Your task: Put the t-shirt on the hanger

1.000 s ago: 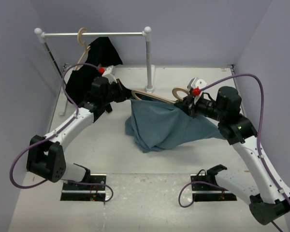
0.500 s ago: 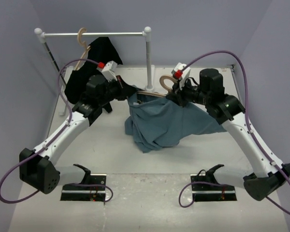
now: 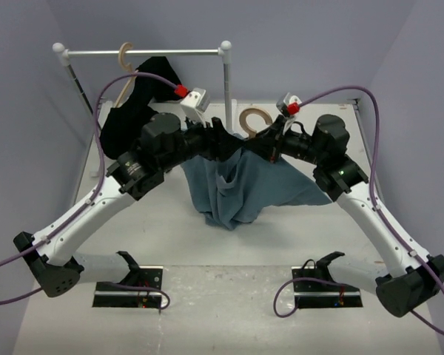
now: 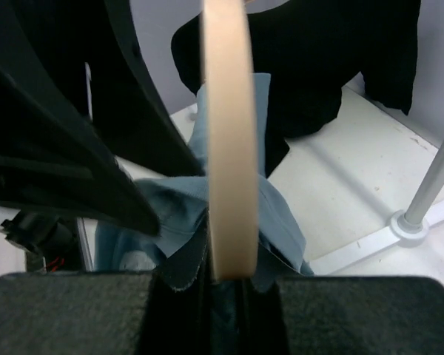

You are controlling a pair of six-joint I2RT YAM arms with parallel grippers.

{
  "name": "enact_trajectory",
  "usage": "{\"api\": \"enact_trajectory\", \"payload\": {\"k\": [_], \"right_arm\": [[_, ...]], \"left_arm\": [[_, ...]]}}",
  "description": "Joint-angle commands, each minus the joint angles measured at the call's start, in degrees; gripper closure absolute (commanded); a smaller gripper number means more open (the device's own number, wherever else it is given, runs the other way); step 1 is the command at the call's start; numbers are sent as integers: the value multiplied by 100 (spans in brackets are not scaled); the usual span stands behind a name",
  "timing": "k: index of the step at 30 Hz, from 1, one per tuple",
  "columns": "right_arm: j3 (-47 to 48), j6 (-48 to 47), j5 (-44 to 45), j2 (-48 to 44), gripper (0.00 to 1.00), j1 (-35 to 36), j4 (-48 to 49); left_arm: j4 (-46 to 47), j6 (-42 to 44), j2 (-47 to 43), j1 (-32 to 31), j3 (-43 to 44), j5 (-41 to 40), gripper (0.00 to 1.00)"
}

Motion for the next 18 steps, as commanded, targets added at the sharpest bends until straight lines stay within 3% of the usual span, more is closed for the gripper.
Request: {"api": "enact_trajectory", "payload": {"k": [1, 2, 4, 6, 9, 11, 12, 14, 18], "right_arm": [[-663, 601, -1470, -640, 100, -526, 1703], [-725, 584, -1620, -662, 100, -572, 1720], [-772, 543, -1862, -660, 100, -650, 1720], [-813, 497, -2206, -649, 100, -816, 1714], [-792, 341, -3083, -549, 100, -968, 1619], [-660, -3, -3547, -456, 100, -1047, 1145], [-585, -236, -3704, -436, 100, -1053, 860], [-366, -694, -3948, -430, 100, -1065, 250], [-229, -1010, -3821, -421, 100, -1063, -167]], "left_arm": [[-1030, 1276, 92, 21, 1151, -235, 19], [-1178, 1466, 144, 21, 1322, -123, 9], [-1332, 1758, 216, 22, 1649, 45, 0], [-1157, 1949, 228, 28, 1772, 183, 0], [-643, 2287, 272, 136, 1682, 1455, 0], [-116, 2266, 425, 360, 1620, 2815, 4], [3, 2146, 528, 505, 1637, 3054, 9], [354, 1863, 828, 794, 1674, 3879, 25], [1266, 1294, 913, 1049, 1396, 4861, 28]]}}
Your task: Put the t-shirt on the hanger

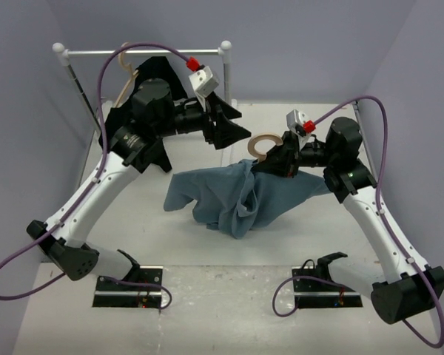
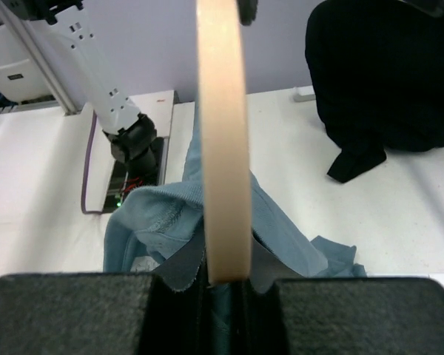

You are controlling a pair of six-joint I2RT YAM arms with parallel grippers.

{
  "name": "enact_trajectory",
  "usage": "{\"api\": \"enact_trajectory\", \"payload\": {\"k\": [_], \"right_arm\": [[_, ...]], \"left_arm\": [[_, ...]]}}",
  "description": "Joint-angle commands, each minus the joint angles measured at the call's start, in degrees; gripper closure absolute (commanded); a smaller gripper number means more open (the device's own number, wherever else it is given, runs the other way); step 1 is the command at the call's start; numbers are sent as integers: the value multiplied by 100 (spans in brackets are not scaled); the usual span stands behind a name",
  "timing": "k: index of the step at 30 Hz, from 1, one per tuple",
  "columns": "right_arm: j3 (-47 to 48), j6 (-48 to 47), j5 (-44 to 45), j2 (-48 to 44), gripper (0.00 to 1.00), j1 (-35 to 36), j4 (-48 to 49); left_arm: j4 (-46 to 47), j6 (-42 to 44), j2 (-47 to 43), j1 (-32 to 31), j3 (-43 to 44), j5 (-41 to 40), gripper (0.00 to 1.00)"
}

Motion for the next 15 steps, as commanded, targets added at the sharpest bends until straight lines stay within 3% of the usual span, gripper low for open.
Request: {"api": "enact_trajectory", "payload": {"k": [1, 4, 10, 13, 15], "right_arm": [[456, -577, -413, -16, 100, -18, -487], [527, -586, -401, 57, 100, -18, -520], [801, -551, -225, 329, 100, -18, -692], [829, -600, -225, 313, 100, -18, -741], [687, -651, -75, 181, 100, -21, -747]], "left_arm": [[1542, -732, 78, 265, -320, 2102, 27], [2171, -1102, 84, 265, -598, 2439, 26], [2582, -1577, 298, 257, -805, 2752, 29], [2419, -1457, 223, 318, -855, 2340, 24], [2013, -1282, 118, 498, -799, 1853, 13]]}}
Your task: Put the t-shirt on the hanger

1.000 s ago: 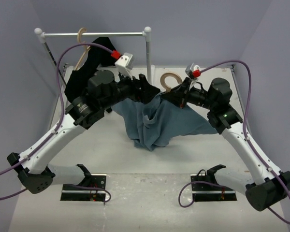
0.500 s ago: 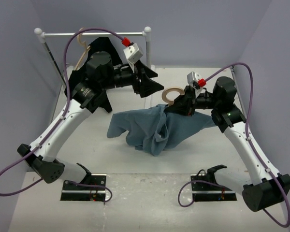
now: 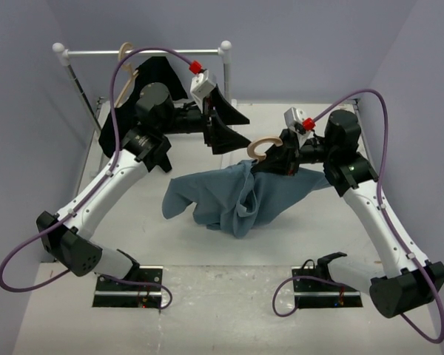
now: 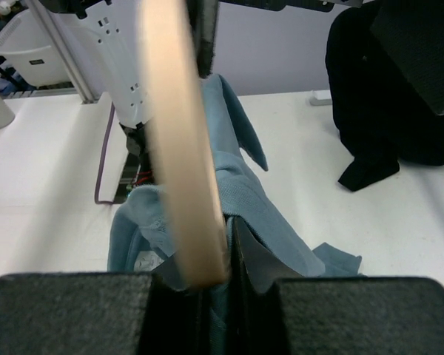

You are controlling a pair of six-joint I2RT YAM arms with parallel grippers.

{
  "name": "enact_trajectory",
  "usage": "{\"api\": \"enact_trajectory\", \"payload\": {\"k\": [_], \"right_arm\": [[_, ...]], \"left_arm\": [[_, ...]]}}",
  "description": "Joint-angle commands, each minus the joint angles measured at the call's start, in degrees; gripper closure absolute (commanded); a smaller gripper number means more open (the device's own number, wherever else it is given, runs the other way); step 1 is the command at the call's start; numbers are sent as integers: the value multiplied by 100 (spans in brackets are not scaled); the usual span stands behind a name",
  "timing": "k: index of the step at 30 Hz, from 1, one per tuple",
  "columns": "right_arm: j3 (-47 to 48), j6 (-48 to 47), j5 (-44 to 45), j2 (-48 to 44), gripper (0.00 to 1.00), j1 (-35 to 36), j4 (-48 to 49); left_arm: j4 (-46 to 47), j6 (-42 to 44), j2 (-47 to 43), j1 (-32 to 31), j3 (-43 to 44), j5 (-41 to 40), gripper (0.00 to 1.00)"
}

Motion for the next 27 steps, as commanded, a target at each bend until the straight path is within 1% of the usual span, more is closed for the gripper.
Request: {"api": "enact_trajectory", "payload": {"k": [1, 3, 5, 9, 13, 14, 15, 17, 21, 22, 24, 25, 27], "right_arm": [[87, -83, 431, -128, 100, -62, 0], [2, -66, 550, -191, 100, -84, -3], [-42, -10, 683, -198, 100, -115, 2], [-98, 317, 841, -187, 100, -127, 225], [10, 613, 810, -123, 100, -124, 504], [56, 625, 786, -68, 100, -127, 487], [188, 648, 733, 14, 100, -119, 447], [321, 698, 671, 191, 100, -52, 419], [437, 633, 664, 271, 100, 54, 336], [450, 620, 658, 290, 100, 61, 322], [449, 567, 667, 291, 100, 61, 286], [441, 549, 683, 290, 100, 61, 252], [414, 516, 670, 277, 100, 61, 225]], "left_arm": [[-126, -82, -213, 196, 13, -208, 13], [-113, -95, -247, 271, 10, -311, 14], [27, -171, -289, 291, -34, -243, 21], [483, -343, -368, 288, -275, -104, 23], [888, -590, -298, 270, -394, 61, 20], [943, -631, -275, 259, -394, 105, 20], [1063, -721, -198, 222, -373, 138, 22], [1037, -711, -35, 92, -254, 114, 31], [693, -487, 343, -144, 119, -106, 47], [609, -486, 397, -157, 230, -119, 50], [571, -485, 504, -167, 354, -102, 61], [517, -468, 581, -175, 416, -102, 65], [332, -421, 661, -175, 582, -109, 89]]}}
